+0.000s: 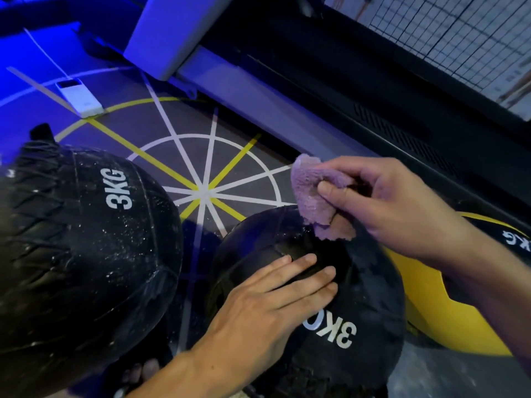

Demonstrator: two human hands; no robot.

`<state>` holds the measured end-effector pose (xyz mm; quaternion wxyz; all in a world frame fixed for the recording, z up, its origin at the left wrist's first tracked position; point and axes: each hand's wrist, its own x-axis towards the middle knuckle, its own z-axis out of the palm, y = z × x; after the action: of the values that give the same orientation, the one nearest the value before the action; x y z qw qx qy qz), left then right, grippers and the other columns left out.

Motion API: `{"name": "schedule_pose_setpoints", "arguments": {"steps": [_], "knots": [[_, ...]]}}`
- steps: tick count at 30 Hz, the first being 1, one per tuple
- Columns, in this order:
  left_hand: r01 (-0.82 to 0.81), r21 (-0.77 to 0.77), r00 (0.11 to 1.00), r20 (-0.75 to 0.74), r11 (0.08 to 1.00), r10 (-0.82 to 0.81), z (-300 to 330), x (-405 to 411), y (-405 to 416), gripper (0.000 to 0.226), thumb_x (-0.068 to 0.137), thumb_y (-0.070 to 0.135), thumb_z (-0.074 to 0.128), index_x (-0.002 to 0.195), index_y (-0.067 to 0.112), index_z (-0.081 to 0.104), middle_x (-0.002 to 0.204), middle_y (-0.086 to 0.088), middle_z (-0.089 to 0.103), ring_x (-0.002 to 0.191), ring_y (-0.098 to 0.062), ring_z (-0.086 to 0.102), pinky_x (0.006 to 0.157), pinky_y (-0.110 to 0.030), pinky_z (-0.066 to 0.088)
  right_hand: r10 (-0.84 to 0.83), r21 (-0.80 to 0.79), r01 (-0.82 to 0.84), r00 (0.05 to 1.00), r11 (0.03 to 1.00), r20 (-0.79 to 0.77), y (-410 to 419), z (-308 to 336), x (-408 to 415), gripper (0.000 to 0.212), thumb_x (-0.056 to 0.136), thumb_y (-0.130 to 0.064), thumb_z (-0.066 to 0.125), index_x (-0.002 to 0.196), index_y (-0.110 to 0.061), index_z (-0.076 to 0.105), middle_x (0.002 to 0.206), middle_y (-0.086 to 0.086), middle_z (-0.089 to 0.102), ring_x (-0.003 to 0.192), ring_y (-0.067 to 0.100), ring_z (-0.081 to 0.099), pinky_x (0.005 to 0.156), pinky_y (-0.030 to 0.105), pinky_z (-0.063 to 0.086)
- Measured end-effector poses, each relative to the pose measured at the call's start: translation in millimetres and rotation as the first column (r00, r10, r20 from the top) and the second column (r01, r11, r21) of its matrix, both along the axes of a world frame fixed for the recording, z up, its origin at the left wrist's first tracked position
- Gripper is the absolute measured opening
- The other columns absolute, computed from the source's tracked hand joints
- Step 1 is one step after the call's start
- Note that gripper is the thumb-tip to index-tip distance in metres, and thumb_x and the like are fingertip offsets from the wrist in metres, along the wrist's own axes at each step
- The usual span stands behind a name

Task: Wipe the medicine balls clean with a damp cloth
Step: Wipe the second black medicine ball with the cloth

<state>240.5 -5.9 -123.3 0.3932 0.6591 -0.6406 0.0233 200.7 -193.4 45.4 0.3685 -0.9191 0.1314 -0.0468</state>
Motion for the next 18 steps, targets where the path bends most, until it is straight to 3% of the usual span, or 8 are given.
{"name": "schedule_pose_setpoints", "arguments": {"steps": [2,5,6,10,12,15,18], "knots": [[0.005,-0.002,1.0,-0.003,1.0,-0.005,-1,0,-1,0.052,0.096,0.01,0.068,0.145,0.025,0.059,0.159,0.014,0.044,0.151,-0.011,0.035,0.119,-0.038,0.038,0.054,-0.018,-0.055,0.998,0.998,-0.021,4,-4,-3,0.023,0.099,-0.012,0.066,0.119,-0.022,0.074,0.109,-0.013,0.075,0.104,0.002,0.069,0.092,0.02,0.051],[0.013,0.001,1.0,-0.01,1.0,-0.013,-1,-1,0,0.053,0.097,0.01,0.067,0.146,0.026,0.058,0.16,0.015,0.042,0.151,-0.01,0.034,0.119,-0.037,0.037,0.132,-0.407,-0.13,0.991,0.904,-0.024,1,-16,-6,0.025,0.097,-0.011,0.068,0.119,-0.021,0.075,0.104,-0.01,0.072,0.097,0.005,0.067,0.083,0.013,0.047],[0.014,-0.001,1.0,-0.009,1.0,-0.014,-1,-1,0,0.051,0.098,0.011,0.065,0.146,0.027,0.058,0.16,0.016,0.042,0.151,-0.01,0.033,0.119,-0.037,0.037,0.112,-0.464,-0.093,0.994,0.881,0.014,-2,-16,-6,0.025,0.097,-0.01,0.067,0.119,-0.02,0.074,0.104,-0.01,0.071,0.096,0.005,0.066,0.083,0.013,0.047],[0.022,-0.008,1.0,-0.022,1.0,-0.022,-2,0,1,0.048,0.101,0.014,0.063,0.147,0.026,0.057,0.16,0.016,0.042,0.152,-0.01,0.032,0.121,-0.036,0.034,0.016,-0.481,0.087,0.978,0.873,0.206,-3,1,-6,0.023,0.098,-0.009,0.064,0.119,-0.016,0.07,0.114,-0.006,0.07,0.105,0.007,0.065,0.09,0.019,0.049],[0.017,-0.007,1.0,-0.018,1.0,-0.017,-3,1,1,0.048,0.101,0.013,0.062,0.147,0.026,0.057,0.16,0.015,0.042,0.152,-0.01,0.033,0.121,-0.036,0.034,0.105,-0.492,-0.042,0.989,0.87,0.1,3,1,-6,0.025,0.097,-0.013,0.061,0.121,-0.017,0.068,0.119,-0.005,0.07,0.107,0.01,0.066,0.092,0.024,0.05],[0.014,-0.031,1.0,-0.016,0.999,-0.014,-1,2,0,0.043,0.101,0.015,0.055,0.143,0.026,0.061,0.153,0.014,0.052,0.146,-0.01,0.042,0.12,-0.033,0.035,0.31,-0.419,-0.405,0.909,0.812,-0.278,19,-22,-10,0.037,0.095,-0.014,0.057,0.129,-0.027,0.064,0.13,-0.006,0.068,0.115,0.012,0.065,0.098,0.033,0.052],[0.023,-0.033,1.0,-0.019,0.999,-0.024,-1,0,0,0.043,0.101,0.015,0.056,0.142,0.026,0.062,0.152,0.014,0.053,0.145,-0.009,0.043,0.12,-0.031,0.034,0.407,-0.342,-0.551,0.817,0.762,-0.409,4,-40,-10,0.052,0.093,-0.012,0.054,0.142,-0.025,0.06,0.152,-0.01,0.05,0.14,0.001,0.043,0.119,0.021,0.032]]}}
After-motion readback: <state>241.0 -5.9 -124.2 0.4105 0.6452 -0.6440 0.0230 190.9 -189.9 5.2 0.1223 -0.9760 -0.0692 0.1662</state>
